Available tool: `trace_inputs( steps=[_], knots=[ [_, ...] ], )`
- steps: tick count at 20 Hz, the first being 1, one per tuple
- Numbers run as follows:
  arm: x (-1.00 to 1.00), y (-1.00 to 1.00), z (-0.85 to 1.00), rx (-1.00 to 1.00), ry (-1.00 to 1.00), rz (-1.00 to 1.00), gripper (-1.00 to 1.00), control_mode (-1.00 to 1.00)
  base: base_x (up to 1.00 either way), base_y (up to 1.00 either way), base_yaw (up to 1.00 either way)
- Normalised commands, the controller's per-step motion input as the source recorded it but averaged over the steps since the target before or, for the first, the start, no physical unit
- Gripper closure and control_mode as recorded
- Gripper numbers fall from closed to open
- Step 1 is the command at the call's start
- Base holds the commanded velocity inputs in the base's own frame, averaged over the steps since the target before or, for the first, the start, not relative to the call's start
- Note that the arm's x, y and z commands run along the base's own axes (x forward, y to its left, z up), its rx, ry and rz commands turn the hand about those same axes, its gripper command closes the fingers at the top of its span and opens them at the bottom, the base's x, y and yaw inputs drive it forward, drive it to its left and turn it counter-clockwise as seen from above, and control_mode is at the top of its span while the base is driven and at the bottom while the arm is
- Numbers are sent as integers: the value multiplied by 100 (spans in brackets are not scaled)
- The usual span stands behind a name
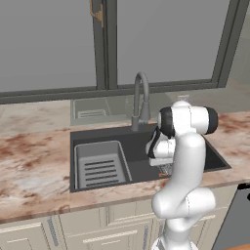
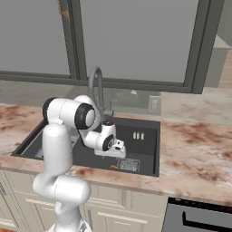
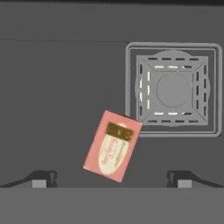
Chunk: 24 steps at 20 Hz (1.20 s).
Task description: Pick up the bar soap and dish brush from the sink, and place them back in the cabinet, and close the cabinet doors.
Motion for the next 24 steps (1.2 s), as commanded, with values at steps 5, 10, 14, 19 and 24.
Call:
trace_inputs(
  steps=[5, 10, 14, 19, 24],
  knots=[
    [2, 0, -34, 0, 0, 0, -100, -100, 0, 0, 0],
    [0, 0, -31, 0, 0, 0, -100, -100, 0, 0, 0],
    [0, 0, -29, 0, 0, 0, -100, -100, 0, 0, 0],
    [2, 0, -24, 0, 0, 0, -100, -100, 0, 0, 0],
    [0, 0, -26, 0, 0, 0, -100, -100, 0, 0, 0]
  ],
)
